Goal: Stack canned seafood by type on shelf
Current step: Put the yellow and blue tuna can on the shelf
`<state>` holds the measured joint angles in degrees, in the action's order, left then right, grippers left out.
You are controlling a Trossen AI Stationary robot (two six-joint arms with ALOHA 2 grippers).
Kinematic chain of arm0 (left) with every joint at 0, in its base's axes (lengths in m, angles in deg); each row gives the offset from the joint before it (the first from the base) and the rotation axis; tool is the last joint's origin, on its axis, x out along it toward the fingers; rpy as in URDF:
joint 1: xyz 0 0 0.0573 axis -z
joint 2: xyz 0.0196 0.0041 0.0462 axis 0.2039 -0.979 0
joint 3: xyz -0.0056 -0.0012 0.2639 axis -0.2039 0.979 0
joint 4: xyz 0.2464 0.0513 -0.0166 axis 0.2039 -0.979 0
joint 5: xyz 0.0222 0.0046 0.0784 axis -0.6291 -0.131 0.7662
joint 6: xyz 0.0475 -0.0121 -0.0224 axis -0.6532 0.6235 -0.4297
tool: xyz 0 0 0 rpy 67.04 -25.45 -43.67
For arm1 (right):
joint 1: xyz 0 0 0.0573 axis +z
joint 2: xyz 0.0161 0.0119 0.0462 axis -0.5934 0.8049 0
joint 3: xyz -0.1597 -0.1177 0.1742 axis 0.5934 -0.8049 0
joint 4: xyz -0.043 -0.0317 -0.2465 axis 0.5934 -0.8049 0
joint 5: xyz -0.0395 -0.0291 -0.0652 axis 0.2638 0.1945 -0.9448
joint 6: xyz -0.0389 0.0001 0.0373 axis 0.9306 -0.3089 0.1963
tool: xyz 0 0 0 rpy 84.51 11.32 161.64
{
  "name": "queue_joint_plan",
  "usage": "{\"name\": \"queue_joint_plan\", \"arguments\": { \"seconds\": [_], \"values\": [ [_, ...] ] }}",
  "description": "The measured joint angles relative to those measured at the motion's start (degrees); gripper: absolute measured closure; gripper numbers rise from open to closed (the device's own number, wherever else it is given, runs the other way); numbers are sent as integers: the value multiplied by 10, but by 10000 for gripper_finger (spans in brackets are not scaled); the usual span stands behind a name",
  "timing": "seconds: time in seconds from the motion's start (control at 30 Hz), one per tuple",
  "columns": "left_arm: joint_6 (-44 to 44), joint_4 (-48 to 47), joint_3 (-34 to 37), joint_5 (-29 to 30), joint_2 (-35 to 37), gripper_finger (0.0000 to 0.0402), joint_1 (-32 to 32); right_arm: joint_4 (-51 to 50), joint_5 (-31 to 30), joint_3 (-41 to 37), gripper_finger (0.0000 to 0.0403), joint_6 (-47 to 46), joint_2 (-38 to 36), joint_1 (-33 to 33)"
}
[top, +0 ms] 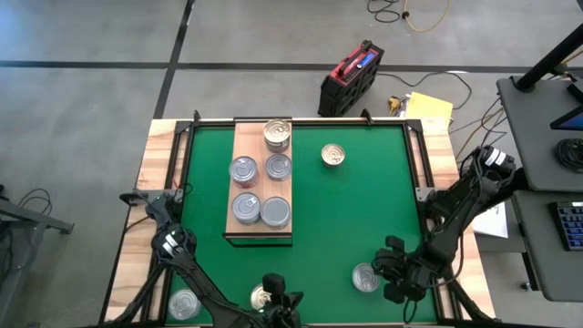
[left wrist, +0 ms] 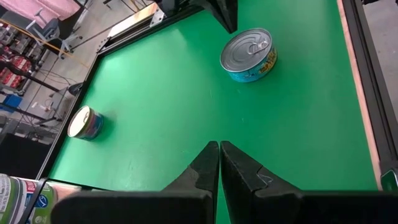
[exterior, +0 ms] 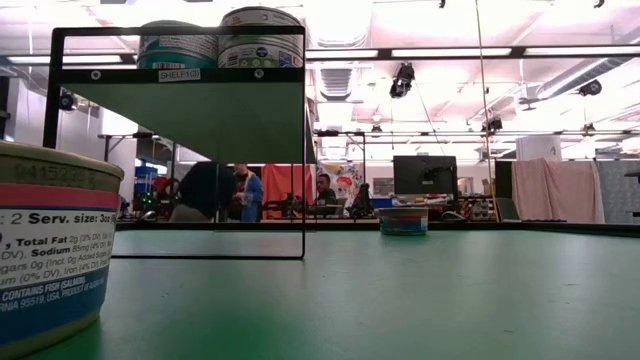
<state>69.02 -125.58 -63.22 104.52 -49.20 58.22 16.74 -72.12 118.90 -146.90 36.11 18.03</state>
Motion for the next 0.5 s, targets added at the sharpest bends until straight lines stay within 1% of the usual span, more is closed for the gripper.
{"name": "queue_joint_plan", "arguments": {
  "seconds": [0.1, 0.27, 0.5],
  "values": [
    [0, 0, 0, 0, 0, 402, 0, 4, 1, 0, 394, 3, 0, 0],
    [5, 4, 0, 0, 0, 402, 0, 2, 26, 0, 394, -7, 1, 7],
    [30, 6, -2, 0, 0, 402, 1, 1, 29, -1, 394, -7, 22, 22]
  ]
}}
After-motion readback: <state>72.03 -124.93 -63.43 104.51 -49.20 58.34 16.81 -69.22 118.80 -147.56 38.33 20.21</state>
